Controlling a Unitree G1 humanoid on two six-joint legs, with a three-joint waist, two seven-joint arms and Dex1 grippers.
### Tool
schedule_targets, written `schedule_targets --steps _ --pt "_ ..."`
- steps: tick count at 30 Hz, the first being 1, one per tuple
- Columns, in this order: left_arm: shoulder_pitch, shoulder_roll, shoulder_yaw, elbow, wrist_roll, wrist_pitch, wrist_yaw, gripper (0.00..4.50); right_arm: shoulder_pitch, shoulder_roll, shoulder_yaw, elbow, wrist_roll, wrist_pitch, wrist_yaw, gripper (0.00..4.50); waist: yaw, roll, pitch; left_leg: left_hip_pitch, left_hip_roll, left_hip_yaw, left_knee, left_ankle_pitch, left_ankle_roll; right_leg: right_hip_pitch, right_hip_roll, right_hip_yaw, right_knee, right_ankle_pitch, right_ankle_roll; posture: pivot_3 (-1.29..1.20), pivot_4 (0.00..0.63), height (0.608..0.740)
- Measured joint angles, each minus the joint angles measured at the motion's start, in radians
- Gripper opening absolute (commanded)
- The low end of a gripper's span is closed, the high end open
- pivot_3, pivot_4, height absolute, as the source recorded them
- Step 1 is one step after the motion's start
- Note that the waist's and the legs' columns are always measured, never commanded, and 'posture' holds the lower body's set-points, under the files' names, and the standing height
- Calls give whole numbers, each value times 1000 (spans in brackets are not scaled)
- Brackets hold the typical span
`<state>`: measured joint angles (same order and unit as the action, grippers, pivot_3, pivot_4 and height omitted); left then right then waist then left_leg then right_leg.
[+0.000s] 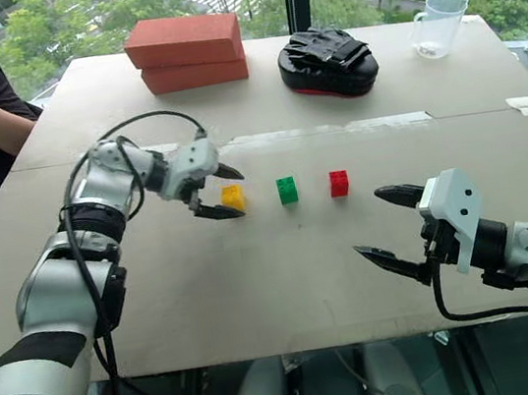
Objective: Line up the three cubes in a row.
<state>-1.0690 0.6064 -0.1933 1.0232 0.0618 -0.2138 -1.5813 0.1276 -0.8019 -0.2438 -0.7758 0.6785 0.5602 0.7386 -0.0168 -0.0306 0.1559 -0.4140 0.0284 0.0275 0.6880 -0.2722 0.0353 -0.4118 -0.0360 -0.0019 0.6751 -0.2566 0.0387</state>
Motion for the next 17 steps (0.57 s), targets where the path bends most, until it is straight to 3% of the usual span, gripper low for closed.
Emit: schedule_targets --steps 5,8,12,17 --pt "374 152 191 -532 -182 348 61 4436 91 -13 -70 46 -16 -21 47 4500 -1 1 0 0 3 0 -1 0 0 0 -1 1 -1 0 0 0 150 737" --pt "702 207 411 -895 -304 606 194 4436 157 -20 -141 93 -35 -50 97 4500 4 1 0 0 4 -1 -1 0 -1 2 -7 2 -2 0 0 0 150 737" --pt "1021 205 638 -1204 -405 800 325 4436 207 -26 -196 186 -62 -91 162 4500 17 2 0 3 2 -3 -1 0 0 5 -10 -2 -3 0 0 0 150 737" --pt "1282 126 813 -1412 -508 900 428 4436 237 -32 -217 258 -89 -133 220 4500 32 6 0 19 2 -4 -4 0 -1 21 -11 -2 -7 -3 -4 0 150 737"
